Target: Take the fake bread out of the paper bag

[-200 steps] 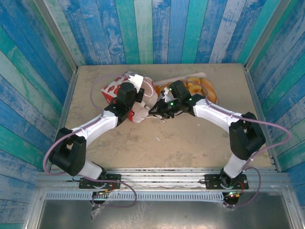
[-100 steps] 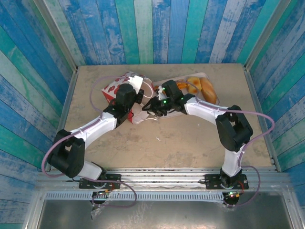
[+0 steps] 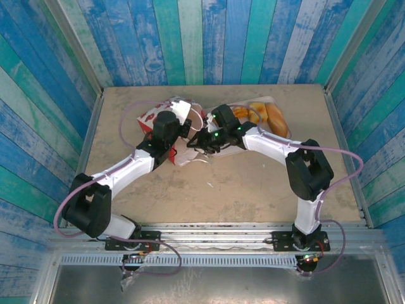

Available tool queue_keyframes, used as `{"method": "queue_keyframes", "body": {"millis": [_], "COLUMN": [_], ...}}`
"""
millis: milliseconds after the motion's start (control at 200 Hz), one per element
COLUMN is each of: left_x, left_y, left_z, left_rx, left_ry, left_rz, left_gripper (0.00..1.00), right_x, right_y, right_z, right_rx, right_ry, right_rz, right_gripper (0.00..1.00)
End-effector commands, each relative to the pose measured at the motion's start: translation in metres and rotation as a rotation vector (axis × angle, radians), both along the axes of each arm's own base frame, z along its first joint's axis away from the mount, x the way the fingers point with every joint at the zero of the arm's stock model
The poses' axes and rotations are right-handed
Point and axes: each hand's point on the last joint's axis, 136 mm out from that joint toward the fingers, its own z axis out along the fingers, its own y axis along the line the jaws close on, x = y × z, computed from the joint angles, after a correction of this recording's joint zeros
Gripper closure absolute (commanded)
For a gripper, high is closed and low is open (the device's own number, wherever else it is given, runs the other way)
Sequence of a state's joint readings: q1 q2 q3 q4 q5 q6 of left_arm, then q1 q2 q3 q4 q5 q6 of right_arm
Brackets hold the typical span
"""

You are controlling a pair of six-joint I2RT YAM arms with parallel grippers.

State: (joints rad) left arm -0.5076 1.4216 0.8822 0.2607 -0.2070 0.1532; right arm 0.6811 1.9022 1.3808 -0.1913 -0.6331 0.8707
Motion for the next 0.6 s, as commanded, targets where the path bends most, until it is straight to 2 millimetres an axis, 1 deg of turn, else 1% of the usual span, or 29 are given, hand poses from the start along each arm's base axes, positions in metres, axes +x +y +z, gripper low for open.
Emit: {"method": "queue_keyframes", "body": {"millis": [0, 291, 451, 596], "left_x": [-0.010, -0.012, -0.005, 0.003], "left_y": [0.001, -0.001, 0.003, 0.009], "left_z": [0.039, 0.042, 0.044, 0.040], "left_rx": [-0.055, -0.083, -0.096, -0.097], "left_ry": [-0.078, -0.081, -0.073, -0.054], "left_rz": [-0.025, -0.035, 0.011, 0.068], "left_gripper": [1.00, 1.00, 1.00, 1.00], "right_x": [0.001, 0.014, 0.021, 0.016], "right_y": [0.010, 0.014, 0.014, 0.010], "right_z": [-0.002, -0.017, -0.018, -0.014], "right_rx": [-0.011, -0.072, -0.097, -0.101], "right_ry": [-0.022, -0.064, -0.111, -0.128], "right_rz": [0.022, -0.010, -0.044, -0.055], "right_gripper": [0.53, 0.52, 0.53, 0.53]}}
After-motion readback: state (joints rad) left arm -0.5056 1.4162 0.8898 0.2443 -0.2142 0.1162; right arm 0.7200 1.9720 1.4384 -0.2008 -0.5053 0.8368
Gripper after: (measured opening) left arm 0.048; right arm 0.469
